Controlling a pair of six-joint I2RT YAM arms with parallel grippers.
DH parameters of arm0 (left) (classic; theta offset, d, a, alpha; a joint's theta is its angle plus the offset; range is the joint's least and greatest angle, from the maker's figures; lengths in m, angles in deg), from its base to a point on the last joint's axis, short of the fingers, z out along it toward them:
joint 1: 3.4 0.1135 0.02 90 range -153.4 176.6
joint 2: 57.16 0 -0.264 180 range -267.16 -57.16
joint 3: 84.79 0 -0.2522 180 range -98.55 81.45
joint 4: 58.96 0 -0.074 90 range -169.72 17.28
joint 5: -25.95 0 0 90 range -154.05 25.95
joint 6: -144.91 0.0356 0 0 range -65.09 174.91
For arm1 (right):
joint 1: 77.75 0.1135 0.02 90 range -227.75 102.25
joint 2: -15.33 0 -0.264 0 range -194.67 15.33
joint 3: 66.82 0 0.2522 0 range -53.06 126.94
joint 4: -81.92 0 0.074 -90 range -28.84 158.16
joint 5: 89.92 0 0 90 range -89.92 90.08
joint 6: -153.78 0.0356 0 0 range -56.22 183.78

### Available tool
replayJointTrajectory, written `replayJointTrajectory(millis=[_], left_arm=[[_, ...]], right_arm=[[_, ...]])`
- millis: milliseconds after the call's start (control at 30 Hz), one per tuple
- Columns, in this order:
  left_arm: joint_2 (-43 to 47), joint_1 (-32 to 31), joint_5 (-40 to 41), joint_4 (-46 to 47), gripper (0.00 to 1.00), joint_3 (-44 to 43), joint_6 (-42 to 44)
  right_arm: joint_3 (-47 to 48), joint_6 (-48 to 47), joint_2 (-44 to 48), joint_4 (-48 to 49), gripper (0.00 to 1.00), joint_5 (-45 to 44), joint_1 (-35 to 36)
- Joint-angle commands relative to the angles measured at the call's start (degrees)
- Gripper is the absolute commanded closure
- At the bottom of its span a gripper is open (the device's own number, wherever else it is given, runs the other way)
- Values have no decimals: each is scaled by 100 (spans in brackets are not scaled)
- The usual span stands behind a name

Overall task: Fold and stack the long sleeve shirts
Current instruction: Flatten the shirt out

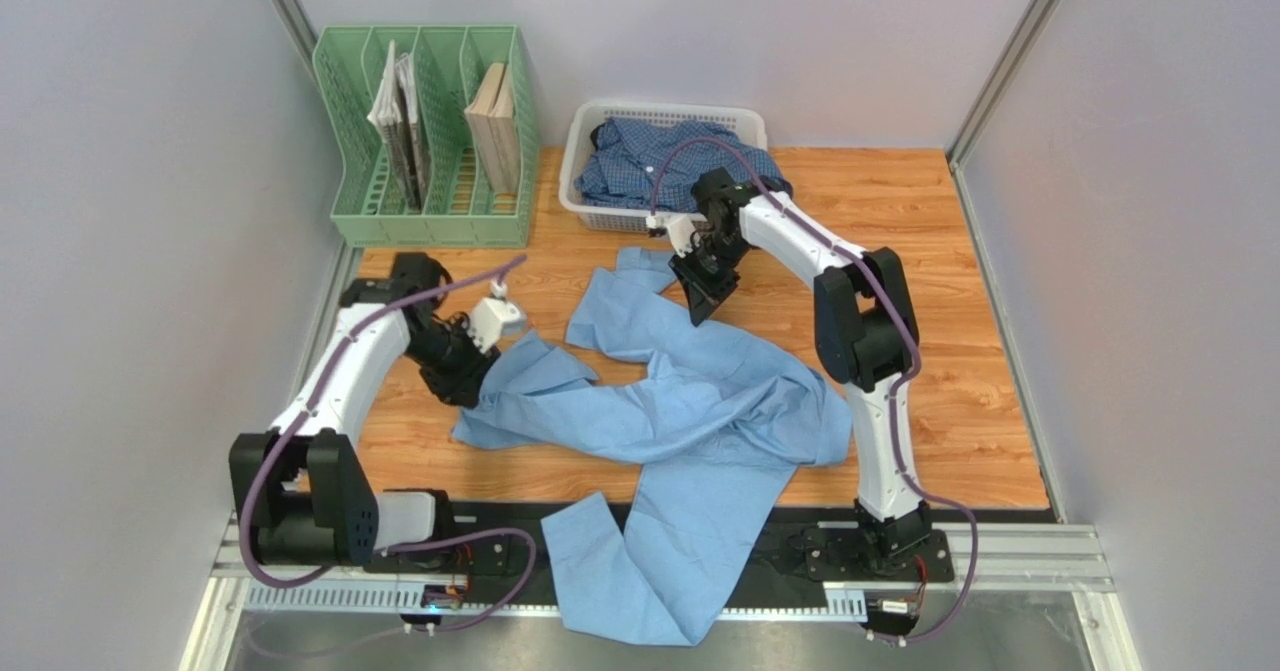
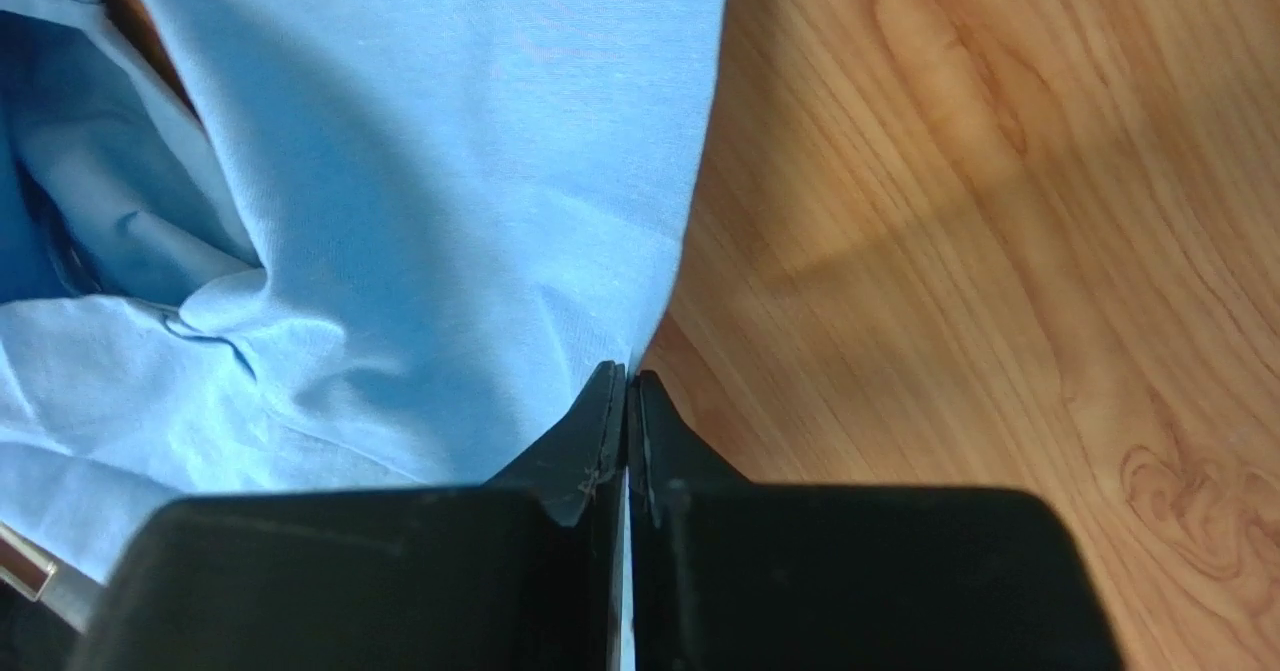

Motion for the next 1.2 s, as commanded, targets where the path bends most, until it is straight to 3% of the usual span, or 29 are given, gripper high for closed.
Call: replayJointTrajectory(millis=[0, 33, 67, 100, 133, 233, 400, 500, 733, 967, 1167], left_arm=[[204, 885, -1536, -432, 46, -1347, 59], [213, 816, -1739, -406, 36, -1828, -46], [195, 702, -2046, -267, 16, -2024, -230], [134, 518, -2031, -74, 14, -2191, -736], [-66, 3, -1927, 250, 13, -2489, -889], [-820, -746, -1312, 979, 12, -2921, -1732], [-2771, -1136, -1406, 1211, 12, -3861, -2753], [-3406, -1443, -1364, 1439, 9, -4196, -3079], [-4181, -2207, -652, 1887, 11, -4636, -3641], [-4603, -2533, -1020, 2212, 12, -4952, -4204], [-5095, -2815, -836, 2204, 13, -5287, -4432]], right_arm=[[-750, 65, 1713, 260, 100, 88, -82], [-970, 92, 2007, 403, 100, 43, -82], [-1190, 83, 2297, 491, 100, 0, -82], [-1453, 57, 2613, 535, 100, -123, -82], [-1560, -4, 2721, 492, 100, -159, -82], [-1938, -101, 2985, 343, 100, -291, -91], [-2475, -137, 3363, 343, 100, -247, -117], [-2817, -110, 3530, 299, 100, -203, -117], [-3802, -40, 4022, 228, 100, -36, -109], [-4365, -14, 4277, 255, 100, 17, -126], [-4339, 39, 4392, 141, 100, 104, -144]])
